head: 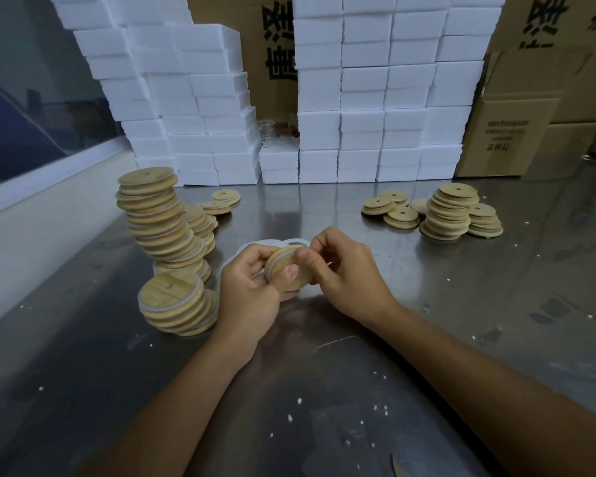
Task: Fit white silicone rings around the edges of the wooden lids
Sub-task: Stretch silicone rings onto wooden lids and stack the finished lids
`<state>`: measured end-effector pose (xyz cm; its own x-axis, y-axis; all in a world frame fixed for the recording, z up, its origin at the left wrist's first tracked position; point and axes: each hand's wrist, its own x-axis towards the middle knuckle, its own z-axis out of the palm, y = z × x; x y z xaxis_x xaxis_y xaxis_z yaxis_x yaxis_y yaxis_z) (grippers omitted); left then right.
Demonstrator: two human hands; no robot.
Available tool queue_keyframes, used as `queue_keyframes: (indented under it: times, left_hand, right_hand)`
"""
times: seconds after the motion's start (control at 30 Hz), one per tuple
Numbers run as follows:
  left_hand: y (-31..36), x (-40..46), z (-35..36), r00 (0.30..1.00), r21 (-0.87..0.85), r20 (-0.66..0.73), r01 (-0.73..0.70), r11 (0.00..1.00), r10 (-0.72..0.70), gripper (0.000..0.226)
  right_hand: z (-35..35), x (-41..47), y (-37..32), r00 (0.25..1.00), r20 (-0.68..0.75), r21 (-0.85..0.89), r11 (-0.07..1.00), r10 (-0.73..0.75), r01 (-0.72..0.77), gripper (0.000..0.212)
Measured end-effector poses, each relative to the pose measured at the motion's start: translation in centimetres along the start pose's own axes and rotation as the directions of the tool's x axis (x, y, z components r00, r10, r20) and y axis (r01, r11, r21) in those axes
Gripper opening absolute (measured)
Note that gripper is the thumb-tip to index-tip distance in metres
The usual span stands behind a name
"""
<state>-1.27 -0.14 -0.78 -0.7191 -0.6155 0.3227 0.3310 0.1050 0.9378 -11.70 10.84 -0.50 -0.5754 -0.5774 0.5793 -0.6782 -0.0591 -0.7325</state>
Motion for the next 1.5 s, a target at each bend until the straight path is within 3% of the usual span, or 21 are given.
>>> queue_keyframes:
  times: [0.37, 0.77, 0.87, 0.97, 1.03, 1.23, 1.5]
  left_hand:
    - [-0.03, 0.17, -0.28, 0.998, -0.042, -0.007, 0.065, 0.997, -0.066, 0.015]
    - [-0.35, 0.38, -0.51, 0.994, -0.085, -0.034, 0.103, 0.991, -0.106, 0.021]
    - [-0.46, 0.36, -0.34, 0.996, -0.008, -0.003, 0.084, 0.996, -0.084, 0.018]
    - [-0.68, 0.40, -0.07, 1.000, 0.233, 0.005, -0.021, 0.972, 0.020, 0.020]
    - [-0.72, 0.47, -0.11, 0.999, 0.291, -0.007, -0.049, 0.955, 0.053, 0.019]
    - [-0.27, 0.42, -0.48, 0.990, -0.032, -0.093, 0.108, 0.994, -0.110, 0.016]
    - [0.15, 0.29, 0.10, 0.992, 0.053, -0.064, 0.112, 0.992, -0.109, 0.014]
  right_hand:
    - [-0.03, 0.25, 0.48, 0.992, -0.016, 0.147, 0.982, 0.126, -0.122, 0.017]
    - [-0.34, 0.28, 0.10, 0.987, 0.033, 0.198, 0.966, 0.160, -0.164, 0.013]
    - [-0.28, 0.24, 0.31, 0.990, -0.016, 0.139, 0.981, 0.141, -0.138, 0.012]
    - [-0.22, 0.22, 0.50, 0.992, -0.069, 0.072, 0.992, 0.104, -0.099, 0.012]
    - [-0.18, 0.19, 0.44, 0.993, -0.076, 0.074, 0.994, 0.088, -0.082, 0.013]
    - [-0.25, 0.27, 0.14, 0.989, -0.010, 0.140, 0.980, 0.145, -0.142, 0.010]
    - [-0.32, 0.29, 0.08, 0.988, -0.006, 0.161, 0.975, 0.157, -0.154, 0.015]
